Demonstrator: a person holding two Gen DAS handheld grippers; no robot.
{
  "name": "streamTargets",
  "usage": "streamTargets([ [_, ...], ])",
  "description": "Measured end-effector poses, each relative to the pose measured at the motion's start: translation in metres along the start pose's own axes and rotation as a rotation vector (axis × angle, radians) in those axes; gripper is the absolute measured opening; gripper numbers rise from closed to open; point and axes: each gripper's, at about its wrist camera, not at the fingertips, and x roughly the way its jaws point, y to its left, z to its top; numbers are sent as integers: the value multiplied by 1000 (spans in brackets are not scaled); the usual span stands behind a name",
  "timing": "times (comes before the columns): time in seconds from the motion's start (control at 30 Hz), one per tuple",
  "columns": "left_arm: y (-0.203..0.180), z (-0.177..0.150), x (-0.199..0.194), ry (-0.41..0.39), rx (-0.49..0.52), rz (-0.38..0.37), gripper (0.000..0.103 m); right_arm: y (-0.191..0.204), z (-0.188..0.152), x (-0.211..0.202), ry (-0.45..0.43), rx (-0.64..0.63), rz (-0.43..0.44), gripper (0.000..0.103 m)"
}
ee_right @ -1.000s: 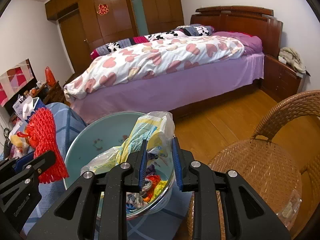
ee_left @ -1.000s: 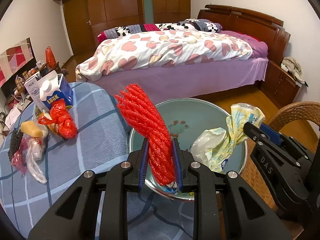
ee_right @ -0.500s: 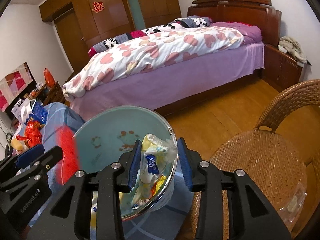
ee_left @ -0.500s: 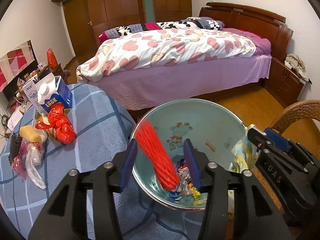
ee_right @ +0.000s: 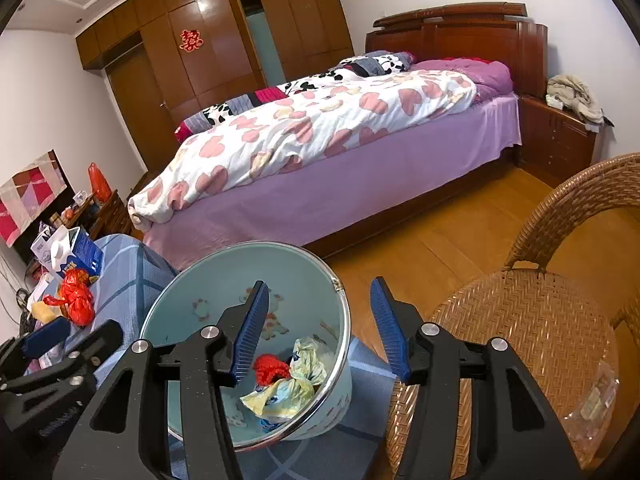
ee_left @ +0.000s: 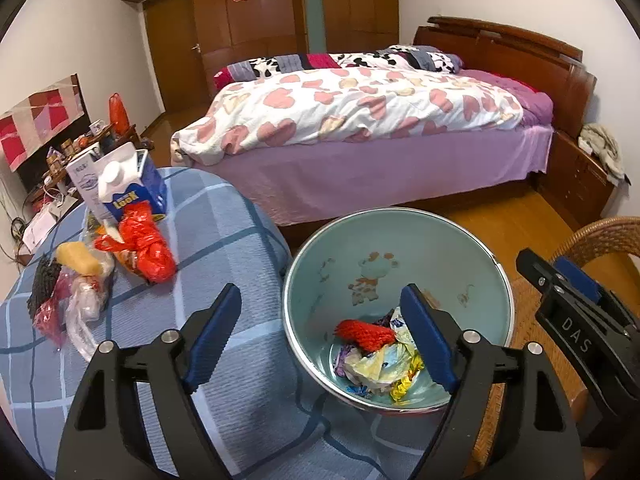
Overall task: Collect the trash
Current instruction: 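Move both open tools back over the trash on the table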
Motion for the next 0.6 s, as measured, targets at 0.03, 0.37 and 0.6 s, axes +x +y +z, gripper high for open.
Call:
streamTargets([
  [0.03, 3, 0, -2, -2, -3, 5, 81, 1, -1, 0, 4, -1, 3, 53],
  [0.37, 40, -13, -15, -2, -61, 79, 84, 27, -9, -8, 10, -63, 42, 61],
  [0.6, 69, -25, -25, -12, -106, 123, 86, 59, -19, -11, 37, -121, 102, 66],
])
